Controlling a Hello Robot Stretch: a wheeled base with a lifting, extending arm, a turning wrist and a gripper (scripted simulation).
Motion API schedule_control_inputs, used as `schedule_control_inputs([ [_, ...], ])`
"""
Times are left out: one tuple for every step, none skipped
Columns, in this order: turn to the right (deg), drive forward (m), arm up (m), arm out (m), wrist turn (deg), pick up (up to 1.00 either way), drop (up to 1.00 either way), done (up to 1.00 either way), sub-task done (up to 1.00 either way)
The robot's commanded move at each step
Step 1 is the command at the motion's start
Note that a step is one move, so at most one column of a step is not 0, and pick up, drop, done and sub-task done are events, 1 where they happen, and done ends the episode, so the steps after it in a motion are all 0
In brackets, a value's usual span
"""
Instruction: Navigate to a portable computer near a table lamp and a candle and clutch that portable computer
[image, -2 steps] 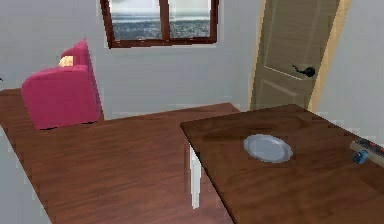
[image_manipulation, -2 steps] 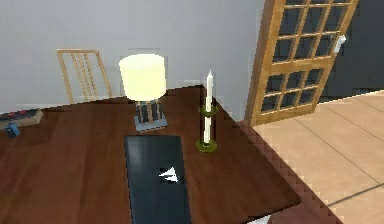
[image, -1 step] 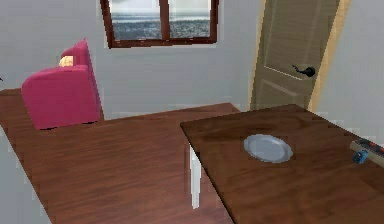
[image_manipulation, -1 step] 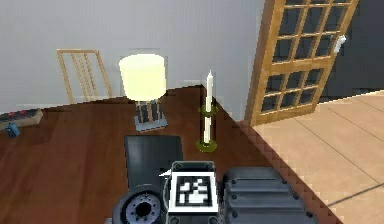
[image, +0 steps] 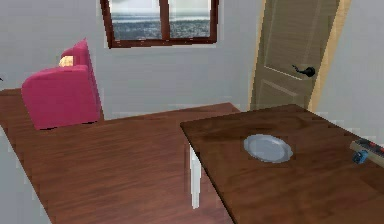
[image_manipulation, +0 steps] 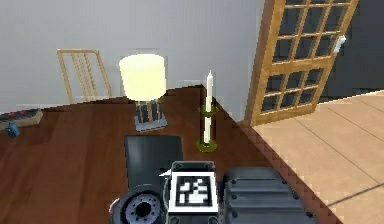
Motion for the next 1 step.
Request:
schedule_control_inputs([
  [0.0,0.00,0.00,0.00,45.0,0.00,0.00,0.00,0.00],
])
